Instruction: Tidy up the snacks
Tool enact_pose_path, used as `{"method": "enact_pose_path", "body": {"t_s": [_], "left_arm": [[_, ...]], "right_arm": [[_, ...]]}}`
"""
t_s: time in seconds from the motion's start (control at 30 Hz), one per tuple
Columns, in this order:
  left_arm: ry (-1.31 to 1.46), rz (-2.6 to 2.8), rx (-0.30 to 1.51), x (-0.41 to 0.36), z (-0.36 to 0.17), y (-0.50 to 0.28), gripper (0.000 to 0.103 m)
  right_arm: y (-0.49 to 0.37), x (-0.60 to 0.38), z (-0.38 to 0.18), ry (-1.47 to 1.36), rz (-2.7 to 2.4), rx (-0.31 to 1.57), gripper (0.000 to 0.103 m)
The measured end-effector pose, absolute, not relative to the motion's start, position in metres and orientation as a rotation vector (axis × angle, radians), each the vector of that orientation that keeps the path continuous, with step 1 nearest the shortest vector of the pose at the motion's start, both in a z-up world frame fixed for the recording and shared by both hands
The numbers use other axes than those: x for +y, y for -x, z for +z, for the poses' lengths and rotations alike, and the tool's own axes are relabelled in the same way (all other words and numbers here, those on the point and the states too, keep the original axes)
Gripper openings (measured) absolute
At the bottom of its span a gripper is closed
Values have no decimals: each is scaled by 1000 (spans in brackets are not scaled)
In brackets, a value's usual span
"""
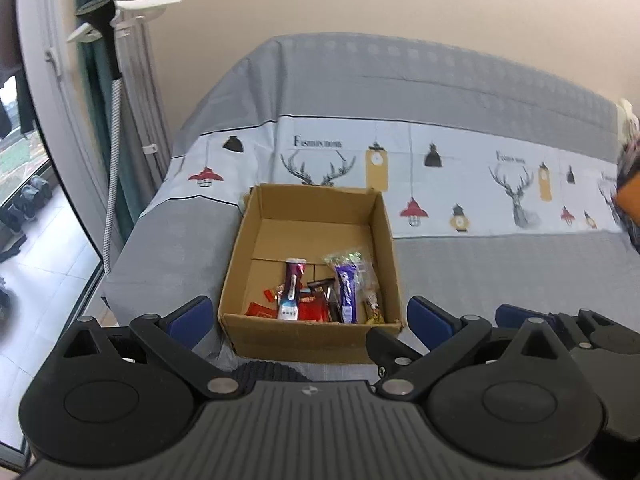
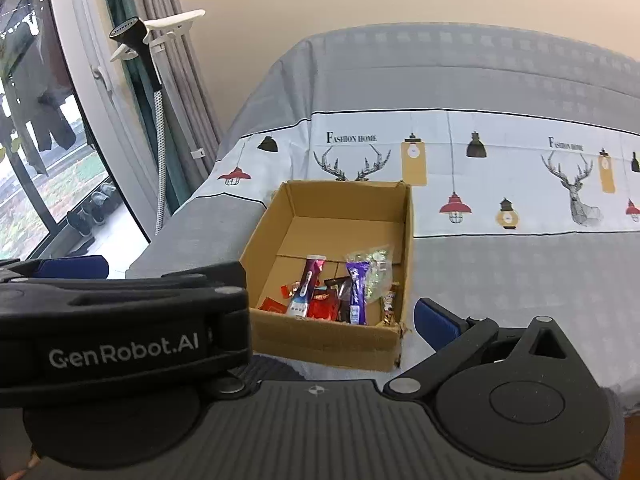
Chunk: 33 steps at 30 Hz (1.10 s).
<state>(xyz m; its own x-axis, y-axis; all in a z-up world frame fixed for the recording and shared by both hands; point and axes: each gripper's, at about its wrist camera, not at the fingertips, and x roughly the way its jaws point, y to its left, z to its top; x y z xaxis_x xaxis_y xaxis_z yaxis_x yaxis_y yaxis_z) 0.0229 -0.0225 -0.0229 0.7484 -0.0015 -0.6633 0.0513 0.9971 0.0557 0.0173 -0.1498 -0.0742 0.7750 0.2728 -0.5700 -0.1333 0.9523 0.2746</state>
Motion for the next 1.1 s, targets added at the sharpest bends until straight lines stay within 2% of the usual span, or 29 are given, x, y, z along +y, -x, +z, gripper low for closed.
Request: {"method": "enact_pose_path", "body": {"t_s": [1.1], "left_arm": [[-108,26,757,-24,-14,-12,103]], "right_arm": [[-3,-152,-66,-244,195,690,102]]}}
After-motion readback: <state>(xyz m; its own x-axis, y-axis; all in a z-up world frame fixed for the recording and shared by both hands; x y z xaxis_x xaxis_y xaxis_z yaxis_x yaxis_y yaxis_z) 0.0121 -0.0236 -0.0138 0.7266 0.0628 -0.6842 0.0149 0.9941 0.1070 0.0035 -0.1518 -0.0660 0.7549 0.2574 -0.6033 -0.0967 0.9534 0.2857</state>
